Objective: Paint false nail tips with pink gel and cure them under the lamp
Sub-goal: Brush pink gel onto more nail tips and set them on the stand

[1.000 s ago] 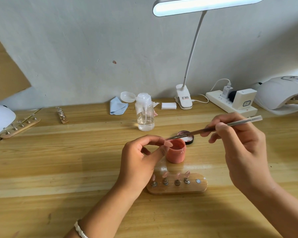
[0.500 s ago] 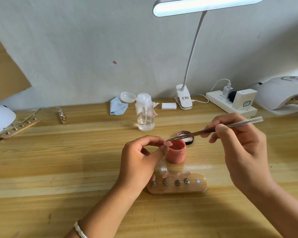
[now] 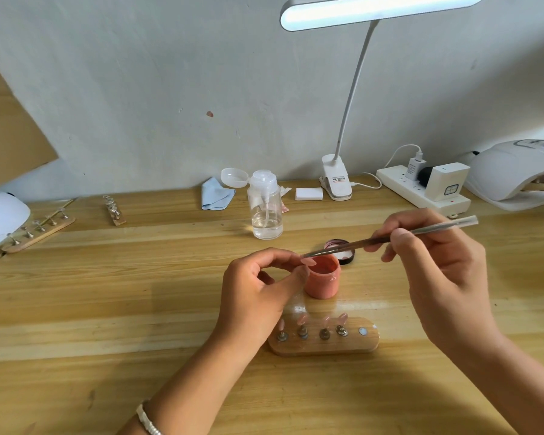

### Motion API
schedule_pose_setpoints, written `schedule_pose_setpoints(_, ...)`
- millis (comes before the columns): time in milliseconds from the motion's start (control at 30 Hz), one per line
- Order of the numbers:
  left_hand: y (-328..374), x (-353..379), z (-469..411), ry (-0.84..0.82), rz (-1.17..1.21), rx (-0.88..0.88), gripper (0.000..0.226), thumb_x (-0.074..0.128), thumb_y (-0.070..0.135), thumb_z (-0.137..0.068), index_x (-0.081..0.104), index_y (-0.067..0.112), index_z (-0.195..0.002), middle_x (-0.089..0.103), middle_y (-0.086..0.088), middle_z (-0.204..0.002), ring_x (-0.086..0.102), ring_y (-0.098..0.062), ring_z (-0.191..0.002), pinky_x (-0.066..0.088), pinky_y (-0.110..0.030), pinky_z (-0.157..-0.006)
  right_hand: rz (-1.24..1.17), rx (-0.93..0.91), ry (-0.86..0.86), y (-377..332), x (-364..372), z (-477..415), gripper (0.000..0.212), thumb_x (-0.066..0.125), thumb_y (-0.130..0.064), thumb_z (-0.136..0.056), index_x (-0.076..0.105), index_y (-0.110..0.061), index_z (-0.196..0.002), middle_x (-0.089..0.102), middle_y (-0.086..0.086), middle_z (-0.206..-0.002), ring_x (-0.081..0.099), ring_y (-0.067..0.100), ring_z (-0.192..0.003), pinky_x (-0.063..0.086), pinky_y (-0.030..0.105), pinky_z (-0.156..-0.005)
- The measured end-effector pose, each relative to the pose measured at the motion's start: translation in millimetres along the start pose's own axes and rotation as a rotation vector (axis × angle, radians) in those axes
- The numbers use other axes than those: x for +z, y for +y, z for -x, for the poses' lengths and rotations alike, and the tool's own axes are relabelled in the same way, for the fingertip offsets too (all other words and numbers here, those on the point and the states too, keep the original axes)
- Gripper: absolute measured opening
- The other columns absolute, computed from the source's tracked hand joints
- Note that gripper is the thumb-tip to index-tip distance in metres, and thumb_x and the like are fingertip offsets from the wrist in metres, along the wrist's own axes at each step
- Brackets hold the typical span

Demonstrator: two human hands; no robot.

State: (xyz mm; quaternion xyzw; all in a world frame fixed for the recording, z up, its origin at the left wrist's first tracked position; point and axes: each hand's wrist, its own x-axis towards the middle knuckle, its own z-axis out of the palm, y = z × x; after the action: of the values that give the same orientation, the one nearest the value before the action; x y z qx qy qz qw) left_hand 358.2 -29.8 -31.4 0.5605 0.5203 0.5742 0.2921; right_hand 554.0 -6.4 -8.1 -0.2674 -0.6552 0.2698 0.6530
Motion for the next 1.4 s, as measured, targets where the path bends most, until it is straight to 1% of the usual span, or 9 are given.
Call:
schedule_pose_setpoints(100,-0.7,0.2,0.1,0.014,0.015,-0.020,0.020,0.081,0.014,-0.079,0.077,0.033,-0.081,0.075,0.011,-0.083,0.044,-0.006,-0.040,0.039,-0.024,-0.038,0.026,0.005,0.012,1.0,-0.7,0.4,0.014,0.052,-0.016,-0.089,0.064,-0.013,-0.083,0.069,-0.006,-0.075,0.065,0.003,-0.070,0.047,0.013,-0.068)
schedule_pose_setpoints(267,0.4,0.9,0.5,0.009,0.023,-0.036,0.017,0.080,0.015,-0.079,0.077,0.031,-0.081,0.075,0.008,-0.080,0.044,-0.008,-0.039,0.037,-0.027,-0.039,0.021,0.028,0.113,2.4,-4.4,-3.8,0.013,0.051,-0.018,-0.083,0.062,-0.014,-0.077,0.066,-0.006,-0.072,0.062,0.006,-0.067,0.046,0.017,-0.066)
schedule_pose_setpoints(367,0.3,0.9,0.7,0.002,0.028,-0.035,0.017,0.080,0.013,-0.080,0.077,0.029,-0.081,0.075,0.010,-0.081,0.044,-0.006,-0.036,0.036,-0.025,-0.039,-0.009,0.006,0.076,1.6,-3.4,-2.5,0.013,0.051,-0.017,-0.088,0.062,-0.018,-0.080,0.067,-0.008,-0.074,0.064,0.008,-0.069,0.048,0.018,-0.067)
schedule_pose_setpoints(500,0.6,0.1,0.9,0.000,0.026,-0.029,0.016,0.080,0.013,-0.079,0.076,0.029,-0.081,0.075,0.010,-0.081,0.044,-0.005,-0.036,0.035,-0.022,-0.039,0.020,-0.010,0.001,1.0,-0.6,0.4,0.014,0.052,-0.016,-0.092,0.063,-0.019,-0.084,0.070,-0.008,-0.078,0.065,0.004,-0.072,0.048,0.014,-0.070)
schedule_pose_setpoints(733,2.3,0.9,0.6,0.014,0.040,-0.059,0.019,0.080,0.011,-0.079,0.077,0.029,-0.079,0.075,0.009,-0.080,0.041,-0.005,-0.036,0.037,-0.024,-0.037,0.043,0.045,0.119,3.5,-4.5,-3.8,0.013,0.051,-0.020,-0.083,0.063,-0.017,-0.076,0.066,-0.006,-0.070,0.062,0.004,-0.067,0.046,0.016,-0.066)
schedule_pose_setpoints(900,2.4,0.8,0.2,0.004,0.031,-0.044,0.020,0.080,0.009,-0.079,0.077,0.029,-0.079,0.075,0.009,-0.080,0.045,-0.010,-0.040,0.037,-0.021,-0.037,0.002,0.009,0.060,1.6,-2.0,-1.3,0.014,0.052,-0.019,-0.090,0.063,-0.017,-0.083,0.069,-0.010,-0.076,0.063,0.009,-0.070,0.048,0.021,-0.065)
schedule_pose_setpoints(1000,2.3,0.9,-0.2,0.009,0.027,-0.041,0.020,0.081,0.011,-0.079,0.076,0.030,-0.079,0.075,0.009,-0.080,0.046,-0.008,-0.040,0.036,-0.020,-0.039,0.005,-0.010,0.004,0.2,-0.6,0.9,0.013,0.052,-0.017,-0.092,0.063,-0.016,-0.085,0.069,-0.012,-0.078,0.064,0.004,-0.072,0.048,0.015,-0.069)
schedule_pose_setpoints(1233,3.2,0.6,0.6,0.006,0.052,-0.046,0.018,0.081,0.011,-0.078,0.077,0.029,-0.079,0.075,0.007,-0.081,0.047,-0.008,-0.041,0.038,-0.019,-0.038,0.044,0.030,0.122,3.3,-4.8,-3.6,0.013,0.051,-0.018,-0.083,0.062,-0.018,-0.077,0.066,-0.007,-0.072,0.063,0.005,-0.068,0.047,0.016,-0.067)
schedule_pose_setpoints(1400,2.7,1.0,-0.1,-0.001,0.061,-0.036,0.011,0.081,0.021,-0.073,0.077,0.030,-0.078,0.075,0.007,-0.081,0.051,-0.013,-0.046,0.038,-0.018,-0.039,0.031,-0.030,0.041,1.0,-1.2,-0.5,0.014,0.051,-0.015,-0.092,0.062,-0.018,-0.084,0.068,-0.013,-0.079,0.066,0.005,-0.073,0.047,0.014,-0.071)
